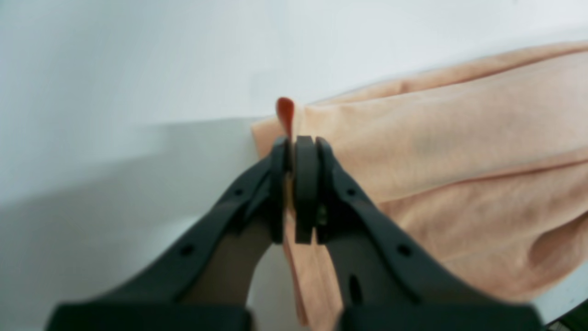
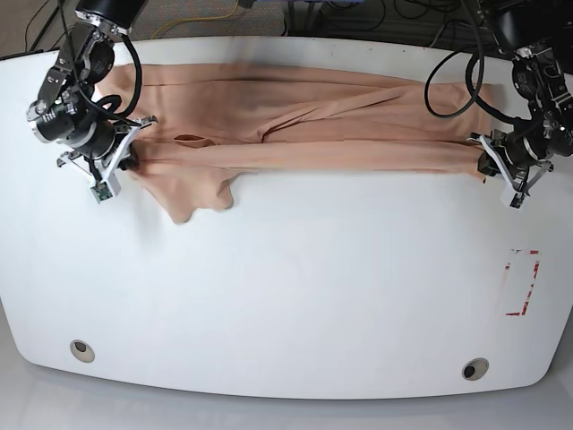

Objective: Layout the t-shirt on the table in an organized manner, then fold the t-shirt properly
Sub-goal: 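Lift the hem with both grippers and pull it back toward the collar, then release the folded hem and reposition the right gripper along the shirt edge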

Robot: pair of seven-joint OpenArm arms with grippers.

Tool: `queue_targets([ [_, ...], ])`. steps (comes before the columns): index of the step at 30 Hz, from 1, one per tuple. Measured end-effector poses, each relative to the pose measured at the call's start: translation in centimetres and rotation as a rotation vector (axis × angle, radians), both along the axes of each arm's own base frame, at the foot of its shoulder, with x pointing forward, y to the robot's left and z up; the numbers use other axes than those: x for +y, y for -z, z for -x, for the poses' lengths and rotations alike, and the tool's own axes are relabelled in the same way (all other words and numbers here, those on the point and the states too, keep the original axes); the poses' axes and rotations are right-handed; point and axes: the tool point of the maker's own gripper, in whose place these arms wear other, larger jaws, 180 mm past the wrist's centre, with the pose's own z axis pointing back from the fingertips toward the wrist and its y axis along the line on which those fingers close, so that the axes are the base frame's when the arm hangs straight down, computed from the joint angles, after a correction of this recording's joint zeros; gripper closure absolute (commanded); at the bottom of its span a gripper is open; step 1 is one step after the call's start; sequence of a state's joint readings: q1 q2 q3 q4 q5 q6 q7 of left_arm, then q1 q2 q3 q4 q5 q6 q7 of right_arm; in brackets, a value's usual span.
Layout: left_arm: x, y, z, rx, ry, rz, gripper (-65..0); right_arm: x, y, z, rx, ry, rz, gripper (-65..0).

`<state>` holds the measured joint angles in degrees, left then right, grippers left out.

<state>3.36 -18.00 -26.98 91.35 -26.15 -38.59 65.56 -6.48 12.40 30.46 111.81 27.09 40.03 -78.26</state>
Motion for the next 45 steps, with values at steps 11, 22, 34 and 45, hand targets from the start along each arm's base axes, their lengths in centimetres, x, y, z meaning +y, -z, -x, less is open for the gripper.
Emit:
queue_targets([
  [11, 0.7, -0.1, 0.3, 0.002, 0.001, -0.017, 0.0, -0.3, 0.8, 2.3, 0.048, 0.017, -0.040, -2.2],
  [22, 0.7, 1.0, 1.9, 0.045, 0.003, -0.016, 0.0, -0.2, 2.2, 4.6, 0.111, 0.023, -0.045, -2.2],
  [34, 0.6, 2.3, 3.9, 0.097, 0.005, -0.019, -11.7, -0.3, 2.6, 5.2, 0.135, 0.025, -0.039, -14.4],
  [45, 1.0, 2.7, 4.8, 0.154, 0.001, -0.040, -39.3, -0.7, 2.5, 5.3, 0.133, 0.040, -0.032, -54.9],
])
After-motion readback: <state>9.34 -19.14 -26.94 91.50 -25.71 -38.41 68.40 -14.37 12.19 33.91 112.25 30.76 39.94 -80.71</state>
